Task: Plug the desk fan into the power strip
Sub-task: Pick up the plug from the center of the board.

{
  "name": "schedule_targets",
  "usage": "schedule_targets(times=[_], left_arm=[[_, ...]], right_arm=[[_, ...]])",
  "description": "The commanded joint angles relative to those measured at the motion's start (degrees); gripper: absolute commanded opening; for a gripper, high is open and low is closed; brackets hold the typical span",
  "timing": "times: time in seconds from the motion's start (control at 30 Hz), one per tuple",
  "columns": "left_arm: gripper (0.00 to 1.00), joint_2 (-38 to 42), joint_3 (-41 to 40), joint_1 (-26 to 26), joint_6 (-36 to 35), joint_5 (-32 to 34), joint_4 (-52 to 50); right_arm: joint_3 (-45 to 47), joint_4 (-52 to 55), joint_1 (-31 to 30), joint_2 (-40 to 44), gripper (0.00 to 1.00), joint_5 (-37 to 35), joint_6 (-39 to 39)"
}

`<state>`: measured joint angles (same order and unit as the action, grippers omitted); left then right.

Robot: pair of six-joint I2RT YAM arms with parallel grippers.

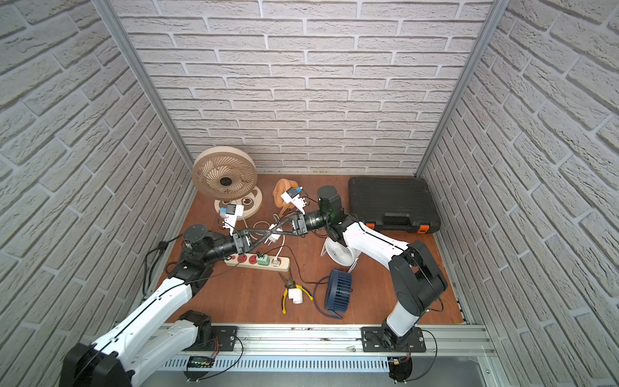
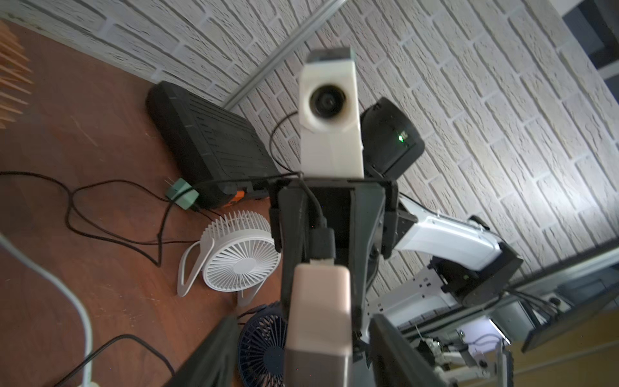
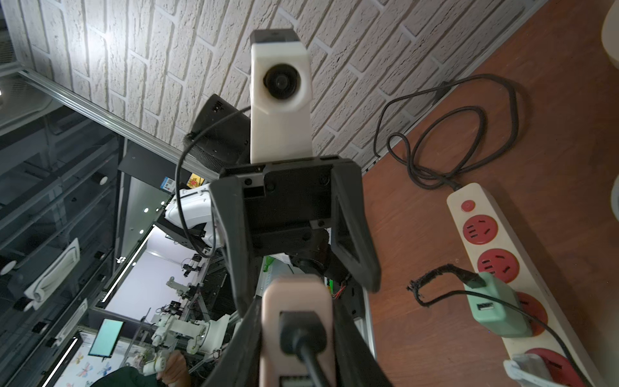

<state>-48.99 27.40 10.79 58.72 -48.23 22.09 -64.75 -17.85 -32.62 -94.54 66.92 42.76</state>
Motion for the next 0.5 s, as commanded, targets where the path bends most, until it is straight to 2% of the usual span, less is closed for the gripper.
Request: schedule_targets(times=[0.0,0.07,0.13,0.2,0.3,0.47], left_arm=[[0.94,6.85,3.20,-1.89,-7.87,12.82,-20.55],[0.98,12.73,5.54,-2.67,-12.15,23.48,-35.97],[0.98,16.63,6.37,-4.40,-13.30,30.54,-45.25],[0.98,19.45,6.33,-6.54,-13.68,34.85,-50.99],[0.98,21.64,4.92,-9.82,-13.81,37.38,-55.27],[0.98,22.27,1.15,-15.06,-13.16,36.12,-55.21]], right_arm=[[-3.89,17.51,-2.04,3.00,0.03,-6.96,-16.35],[-6.42,24.69,-3.60,2.33,0.03,-12.66,-22.82],[-8.68,29.36,-5.56,1.08,0.03,-18.20,-27.78],[-9.71,30.08,-7.59,-0.24,0.03,-22.35,-31.13],[-11.10,29.47,-11.44,-2.06,0.03,-27.80,-37.37],[-17.61,32.30,-17.05,-9.05,0.03,-35.23,-45.95]])
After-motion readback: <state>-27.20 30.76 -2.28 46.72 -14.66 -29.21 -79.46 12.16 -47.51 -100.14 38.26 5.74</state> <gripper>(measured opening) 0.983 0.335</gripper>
